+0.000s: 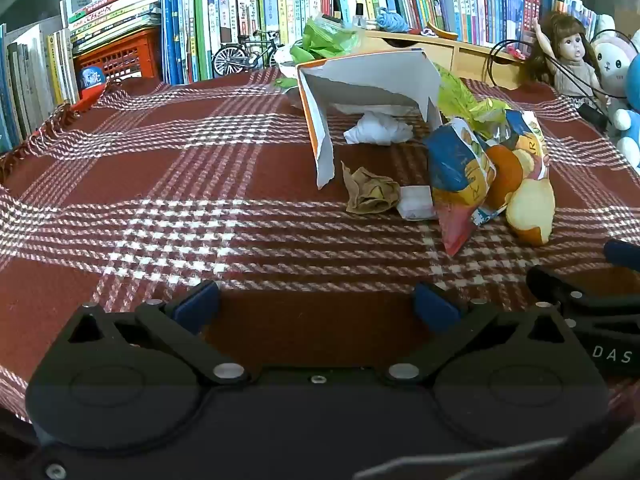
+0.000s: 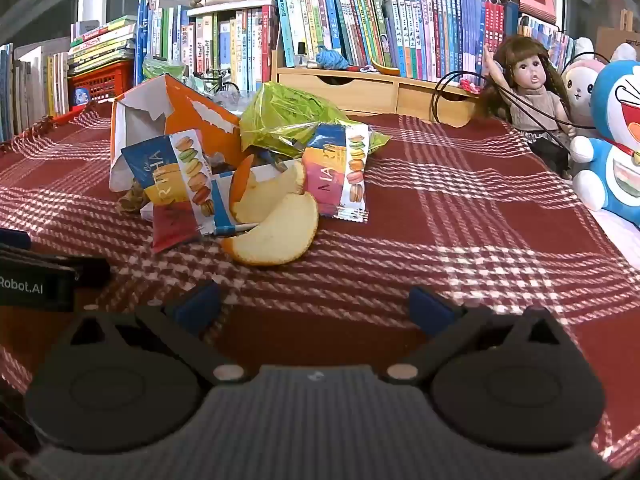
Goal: Collect trash
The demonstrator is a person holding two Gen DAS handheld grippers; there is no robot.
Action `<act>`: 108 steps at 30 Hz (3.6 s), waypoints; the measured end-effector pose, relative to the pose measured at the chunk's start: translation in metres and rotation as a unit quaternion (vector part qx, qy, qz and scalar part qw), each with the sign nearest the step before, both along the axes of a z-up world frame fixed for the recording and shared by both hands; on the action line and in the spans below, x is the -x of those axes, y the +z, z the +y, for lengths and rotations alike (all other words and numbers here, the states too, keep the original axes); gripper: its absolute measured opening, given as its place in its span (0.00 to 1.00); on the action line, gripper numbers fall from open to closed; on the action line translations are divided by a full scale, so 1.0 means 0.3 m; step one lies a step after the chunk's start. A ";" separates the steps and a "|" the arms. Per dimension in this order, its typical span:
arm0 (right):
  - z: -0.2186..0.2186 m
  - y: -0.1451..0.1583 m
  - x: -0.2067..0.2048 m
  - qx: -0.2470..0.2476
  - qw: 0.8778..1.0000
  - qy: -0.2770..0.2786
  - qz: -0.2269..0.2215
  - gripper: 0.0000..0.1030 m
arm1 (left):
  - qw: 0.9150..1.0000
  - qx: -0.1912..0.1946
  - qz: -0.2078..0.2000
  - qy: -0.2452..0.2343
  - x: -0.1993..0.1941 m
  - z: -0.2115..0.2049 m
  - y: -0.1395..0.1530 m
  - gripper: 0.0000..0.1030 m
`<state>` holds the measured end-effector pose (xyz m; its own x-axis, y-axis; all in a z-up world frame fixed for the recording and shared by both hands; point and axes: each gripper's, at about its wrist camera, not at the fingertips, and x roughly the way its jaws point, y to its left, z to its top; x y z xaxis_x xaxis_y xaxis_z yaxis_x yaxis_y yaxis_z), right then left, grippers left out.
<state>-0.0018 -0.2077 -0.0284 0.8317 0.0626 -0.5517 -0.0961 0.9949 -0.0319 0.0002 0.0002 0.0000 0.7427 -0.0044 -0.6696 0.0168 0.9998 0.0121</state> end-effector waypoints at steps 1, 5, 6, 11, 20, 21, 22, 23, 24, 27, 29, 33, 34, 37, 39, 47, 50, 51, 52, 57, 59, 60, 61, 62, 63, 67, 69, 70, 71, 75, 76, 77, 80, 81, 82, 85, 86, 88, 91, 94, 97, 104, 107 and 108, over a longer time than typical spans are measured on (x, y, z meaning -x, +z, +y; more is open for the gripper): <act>0.000 0.000 0.000 -0.001 1.000 0.000 0.001 1.00 | 1.000 -0.002 0.000 0.000 0.000 0.000 0.000 1.00; 0.002 0.003 -0.001 -0.003 1.000 0.000 0.004 1.00 | 1.000 -0.003 -0.001 0.000 0.000 -0.001 0.000 1.00; 0.003 0.004 0.000 -0.003 1.000 -0.001 0.004 1.00 | 1.000 -0.003 -0.001 0.000 0.000 -0.001 0.000 1.00; 0.002 0.000 -0.007 -0.003 1.000 -0.001 0.005 1.00 | 1.000 -0.003 -0.001 0.000 0.000 -0.001 0.000 1.00; 0.000 -0.002 -0.006 -0.003 1.000 -0.001 0.008 1.00 | 1.000 -0.004 -0.001 0.000 0.000 -0.001 0.000 1.00; 0.005 0.006 -0.015 -0.002 1.000 -0.002 0.012 1.00 | 1.000 -0.004 -0.001 0.000 0.000 -0.001 0.000 1.00; 0.005 0.006 -0.015 -0.002 1.000 -0.002 0.012 1.00 | 1.000 -0.004 -0.001 0.000 0.000 -0.001 0.000 1.00; 0.005 0.006 -0.015 -0.002 1.000 -0.002 0.012 1.00 | 1.000 -0.004 -0.001 0.000 0.000 -0.001 0.000 1.00; 0.005 0.005 -0.015 -0.002 1.000 -0.003 0.013 1.00 | 1.000 -0.004 -0.001 0.000 0.000 -0.001 0.000 1.00; 0.004 0.004 -0.013 -0.002 1.000 -0.003 0.013 1.00 | 1.000 -0.004 -0.001 0.000 0.000 -0.001 0.000 1.00; 0.003 0.003 -0.012 -0.002 1.000 -0.003 0.013 1.00 | 1.000 -0.004 -0.001 0.000 0.000 -0.001 0.000 1.00; 0.002 0.003 -0.012 -0.002 1.000 -0.002 0.013 1.00 | 1.000 -0.004 -0.001 0.000 0.000 -0.001 0.000 1.00; 0.002 0.003 -0.012 -0.002 1.000 -0.002 0.013 1.00 | 1.000 -0.004 -0.001 0.000 0.000 -0.001 0.000 1.00; 0.003 0.003 -0.012 -0.002 1.000 -0.002 0.013 1.00 | 1.000 -0.004 -0.001 0.000 0.000 -0.001 0.000 1.00; 0.003 0.003 -0.012 -0.002 1.000 -0.002 0.013 1.00 | 1.000 -0.004 -0.001 0.000 0.000 -0.001 0.000 1.00; 0.003 0.003 -0.011 -0.002 1.000 -0.002 0.013 1.00 | 1.000 -0.004 -0.001 0.000 0.000 -0.001 0.000 1.00; 0.003 0.002 -0.010 -0.002 1.000 -0.002 0.013 1.00 | 1.000 -0.004 -0.001 0.000 0.000 -0.001 0.000 1.00; 0.002 0.002 -0.011 -0.002 1.000 -0.002 0.013 1.00 | 1.000 -0.004 -0.001 0.000 0.000 -0.001 0.000 1.00; 0.003 0.002 -0.010 -0.002 1.000 -0.002 0.013 1.00 | 1.000 -0.004 -0.001 0.000 0.000 -0.001 0.000 1.00; 0.002 0.002 -0.010 -0.002 1.000 -0.002 0.013 1.00 | 1.000 -0.004 -0.001 0.000 0.000 -0.001 0.000 1.00; 0.002 0.002 -0.010 -0.002 1.000 -0.002 0.013 1.00 | 1.000 -0.004 -0.001 0.000 0.000 -0.001 0.000 1.00; 0.003 0.002 -0.010 -0.002 1.000 -0.002 0.013 1.00 | 1.000 -0.004 -0.001 0.000 0.000 -0.001 0.000 1.00; 0.003 0.002 -0.010 -0.002 1.000 -0.002 0.013 1.00 | 1.000 -0.004 -0.001 0.000 0.000 -0.001 0.000 1.00; 0.003 0.002 -0.010 -0.002 1.000 -0.002 0.013 1.00 | 1.000 -0.004 -0.001 0.000 0.000 -0.001 0.000 1.00; 0.003 0.002 -0.010 -0.002 1.000 -0.002 0.013 1.00 | 1.000 -0.004 -0.001 0.000 0.000 -0.001 0.000 1.00; 0.003 0.002 -0.010 -0.002 1.000 -0.002 0.012 1.00 | 1.000 -0.004 -0.001 0.000 0.000 -0.001 0.000 1.00; 0.003 0.001 -0.010 -0.002 1.000 -0.002 0.012 1.00 | 1.000 -0.004 -0.001 0.000 0.000 -0.001 0.000 1.00; 0.003 0.001 -0.009 -0.003 1.000 -0.002 0.012 1.00 | 1.000 -0.004 -0.001 0.000 0.000 -0.001 0.000 1.00; 0.003 0.002 -0.010 -0.003 1.000 -0.002 0.012 1.00 | 1.000 -0.004 -0.001 0.000 0.000 -0.001 0.000 1.00; 0.002 0.002 -0.010 -0.004 1.000 -0.002 0.011 1.00 | 1.000 -0.004 -0.002 -0.001 0.001 -0.001 0.000 1.00; 0.001 0.002 -0.011 -0.004 1.000 -0.001 0.011 1.00 | 1.000 -0.004 -0.003 -0.002 0.001 0.000 0.000 1.00; 0.001 0.002 -0.012 -0.004 1.000 0.000 0.012 1.00 | 1.000 -0.004 -0.003 -0.003 0.001 0.001 0.000 1.00; -0.005 0.002 -0.013 -0.007 1.000 0.002 0.012 1.00 | 1.000 -0.005 -0.004 -0.008 -0.002 0.004 -0.004 1.00; -0.005 0.000 -0.013 -0.008 1.000 0.003 0.011 1.00 | 1.000 -0.004 -0.005 -0.010 -0.003 0.008 -0.006 1.00; -0.005 -0.003 -0.011 -0.008 1.000 0.003 0.008 1.00 | 1.000 -0.003 -0.007 -0.010 -0.003 0.010 -0.007 1.00; -0.004 -0.009 -0.010 -0.008 1.000 0.004 0.003 1.00 | 1.000 -0.004 -0.016 -0.009 0.002 0.004 -0.011 1.00; -0.005 -0.008 -0.011 -0.008 1.000 0.006 0.003 1.00 | 1.000 -0.005 -0.017 -0.009 0.004 0.006 -0.008 1.00; -0.007 -0.002 -0.015 -0.003 1.000 0.016 0.003 1.00 | 1.000 -0.009 -0.020 -0.015 0.004 0.003 -0.003 1.00; -0.002 0.011 -0.019 0.014 0.999 0.035 -0.003 1.00 | 0.999 0.003 -0.025 -0.033 0.002 0.000 0.016 1.00; 0.011 0.031 -0.019 0.036 0.997 0.062 -0.026 1.00 | 0.997 0.028 -0.038 -0.056 0.007 -0.005 0.045 1.00; 0.021 0.047 -0.030 0.055 0.994 0.089 -0.044 0.98 | 0.994 0.055 -0.051 -0.074 -0.002 -0.017 0.079 0.98; -0.002 0.057 -0.104 0.019 0.992 0.120 -0.028 0.88 | 0.985 0.133 -0.054 -0.092 -0.087 -0.055 0.128 0.79; -0.010 0.052 -0.129 0.001 0.992 0.128 -0.013 0.82 | 0.983 0.154 -0.038 -0.090 -0.139 -0.067 0.124 0.61; -0.010 0.051 -0.136 -0.005 0.991 0.133 -0.007 0.79 | 0.982 0.163 -0.029 -0.090 -0.154 -0.071 0.117 0.50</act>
